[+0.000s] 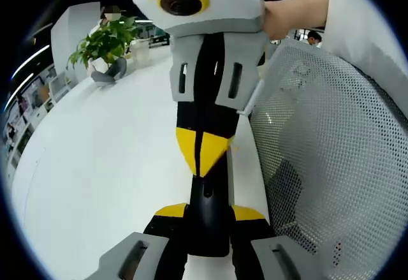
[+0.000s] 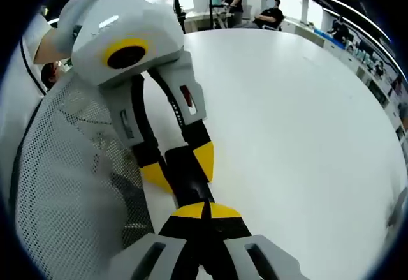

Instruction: Press the specified remote control buttons in sequence, fully releasing each button before pressing the next.

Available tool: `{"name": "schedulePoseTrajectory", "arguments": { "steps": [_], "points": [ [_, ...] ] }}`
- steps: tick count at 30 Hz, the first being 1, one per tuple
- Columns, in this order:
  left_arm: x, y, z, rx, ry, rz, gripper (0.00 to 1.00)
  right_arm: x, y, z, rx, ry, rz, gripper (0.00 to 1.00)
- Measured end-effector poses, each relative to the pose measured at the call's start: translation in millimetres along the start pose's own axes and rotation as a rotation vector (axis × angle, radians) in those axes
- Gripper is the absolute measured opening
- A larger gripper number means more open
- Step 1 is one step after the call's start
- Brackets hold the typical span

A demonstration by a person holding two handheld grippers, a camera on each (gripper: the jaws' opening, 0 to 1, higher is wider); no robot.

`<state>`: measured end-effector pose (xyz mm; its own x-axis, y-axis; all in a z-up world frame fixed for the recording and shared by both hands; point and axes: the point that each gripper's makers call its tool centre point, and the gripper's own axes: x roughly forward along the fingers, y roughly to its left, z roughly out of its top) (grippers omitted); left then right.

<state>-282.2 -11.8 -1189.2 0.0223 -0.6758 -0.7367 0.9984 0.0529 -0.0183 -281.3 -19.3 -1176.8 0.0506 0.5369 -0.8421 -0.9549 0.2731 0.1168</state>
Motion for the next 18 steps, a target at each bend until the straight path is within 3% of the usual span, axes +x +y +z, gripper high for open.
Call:
{"name": "schedulePoseTrajectory", "arguments": {
  "steps": [3,6,7,10,18],
  "points": [
    [0.3,0.0,-0.1,-0.001,0.003,0.001,0.24,2.2,-1.2,-1.3,-0.064,0.023,-0.024,0.00],
    [0.3,-0.1,-0.2,-0.003,0.001,0.002,0.24,3.3,0.4,-2.3,-0.075,0.042,-0.024,0.00],
    [0.2,-0.4,-0.3,-0.004,0.000,0.003,0.24,3.3,0.0,-2.6,-0.140,0.060,-0.029,0.00],
    [0.3,-0.6,-0.2,-0.007,-0.005,0.003,0.24,4.6,0.4,-2.8,-0.205,0.086,-0.040,0.00],
    [0.7,-0.3,0.0,-0.002,0.003,0.002,0.24,5.2,-1.3,-1.7,-0.187,0.069,-0.058,0.00]
  ]
}}
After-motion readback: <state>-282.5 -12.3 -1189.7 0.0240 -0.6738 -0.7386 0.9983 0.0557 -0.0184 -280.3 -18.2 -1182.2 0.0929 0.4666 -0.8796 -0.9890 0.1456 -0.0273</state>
